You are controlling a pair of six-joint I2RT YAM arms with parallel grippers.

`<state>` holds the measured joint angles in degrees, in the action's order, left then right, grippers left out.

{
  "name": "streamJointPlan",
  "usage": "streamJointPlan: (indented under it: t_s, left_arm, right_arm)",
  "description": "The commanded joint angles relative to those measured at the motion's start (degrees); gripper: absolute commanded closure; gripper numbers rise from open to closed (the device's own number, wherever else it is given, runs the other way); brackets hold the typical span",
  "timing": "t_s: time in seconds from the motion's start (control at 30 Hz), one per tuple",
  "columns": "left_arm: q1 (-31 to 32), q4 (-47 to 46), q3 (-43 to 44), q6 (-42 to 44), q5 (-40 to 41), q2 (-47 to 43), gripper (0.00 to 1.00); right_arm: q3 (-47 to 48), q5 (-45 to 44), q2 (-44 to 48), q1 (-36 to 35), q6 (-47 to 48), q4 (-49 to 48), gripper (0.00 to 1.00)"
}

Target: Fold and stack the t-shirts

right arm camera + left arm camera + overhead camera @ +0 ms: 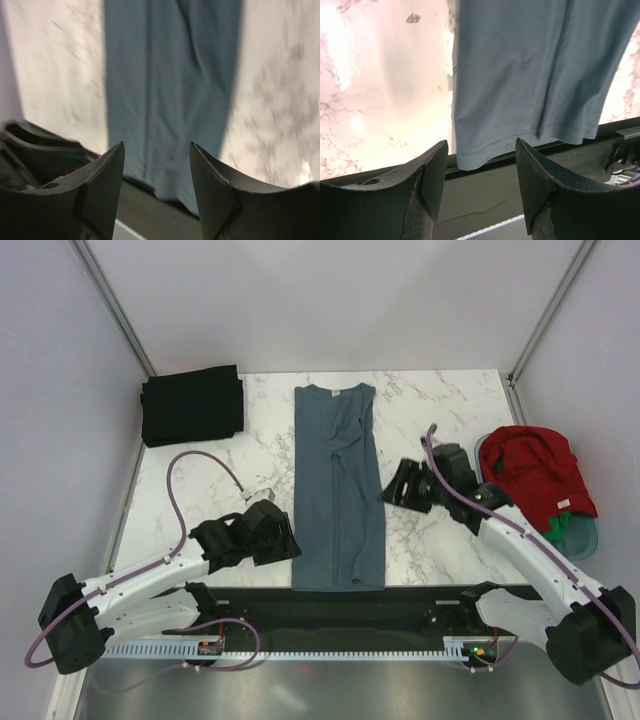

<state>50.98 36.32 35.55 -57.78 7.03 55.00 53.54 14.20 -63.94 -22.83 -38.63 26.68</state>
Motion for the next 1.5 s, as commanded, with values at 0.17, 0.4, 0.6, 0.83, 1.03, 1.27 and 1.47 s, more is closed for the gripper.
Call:
streamJointPlan:
  t_s: [0.17, 0.4, 0.6, 0.83, 1.03, 1.27, 1.47]
  left_arm:
    - [0.9, -2.8, -5.0, -4.4, -0.2, -0.9, 0.37]
    - [2.0, -5.4, -7.3, -5.7, -1.8, -0.4, 0.37]
    - [2.9, -7.7, -10.6, -7.5, -2.6, -0.5, 0.37]
    - [3.7, -11.5, -13.6, -9.3, -4.1, 0.2, 0.39]
    - [5.3, -14.2, -14.5, -10.6, -4.5, 1.2, 0.44]
    - [6.3, -16.0, -15.0, -11.7, -2.6, 0.4, 0.85]
    - [8.3, -14.5, -13.7, -15.1, -3.9, -3.6, 0.98]
  right_arm:
    - [-26.4, -2.2, 15.8, -10.0, -10.3, 3.1, 0.37]
    - [-35.3, -1.7, 12.4, -17.9, -15.8, -7.7, 0.33]
    - [-38.8, -2.6, 9.6, -20.9, -17.8, -12.4, 0.40]
    - [-39.4, -3.4, 8.5, -22.4, -18.1, -13.3, 0.56]
    - [-40.9, -3.0, 8.3, -22.5, -18.0, -13.8, 0.62]
    - [-41.0, -2.6, 9.4, -22.5, -17.4, -14.0, 0.88]
    - [-38.3, -2.8, 13.8, -22.6, -17.0, -4.6, 1.00]
